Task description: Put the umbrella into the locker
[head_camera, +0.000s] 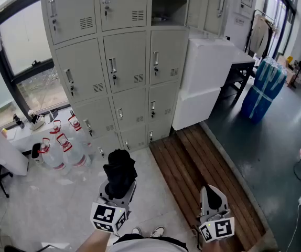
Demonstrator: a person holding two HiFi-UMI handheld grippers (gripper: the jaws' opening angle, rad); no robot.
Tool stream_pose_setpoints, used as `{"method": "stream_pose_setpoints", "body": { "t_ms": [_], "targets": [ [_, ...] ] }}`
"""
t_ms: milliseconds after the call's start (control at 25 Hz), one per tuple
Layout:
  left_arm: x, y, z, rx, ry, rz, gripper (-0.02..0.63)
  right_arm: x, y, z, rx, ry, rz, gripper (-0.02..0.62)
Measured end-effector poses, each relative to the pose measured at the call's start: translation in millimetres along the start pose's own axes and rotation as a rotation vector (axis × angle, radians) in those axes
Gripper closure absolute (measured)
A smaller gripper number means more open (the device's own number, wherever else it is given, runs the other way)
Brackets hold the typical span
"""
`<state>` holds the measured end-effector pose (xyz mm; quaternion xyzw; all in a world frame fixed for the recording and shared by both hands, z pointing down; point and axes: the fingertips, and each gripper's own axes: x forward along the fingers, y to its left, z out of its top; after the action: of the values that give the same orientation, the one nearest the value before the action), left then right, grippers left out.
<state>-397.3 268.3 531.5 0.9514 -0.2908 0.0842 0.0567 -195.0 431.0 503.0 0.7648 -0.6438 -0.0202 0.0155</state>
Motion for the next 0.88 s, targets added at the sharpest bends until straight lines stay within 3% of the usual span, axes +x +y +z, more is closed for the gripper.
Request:
{"method": "stream_pose_setpoints", "body": {
  "t_ms": [520,880],
  "targets": [
    [27,4,1,0.012,-0.006,0.042,0.368,20,-19,-10,0.028,-0.02,0.048,0.58],
    [100,19,1,0.002,0.009,0.021,0.368,78,-45,-29,0.036,0.021,0.068,0.58]
  ]
}}
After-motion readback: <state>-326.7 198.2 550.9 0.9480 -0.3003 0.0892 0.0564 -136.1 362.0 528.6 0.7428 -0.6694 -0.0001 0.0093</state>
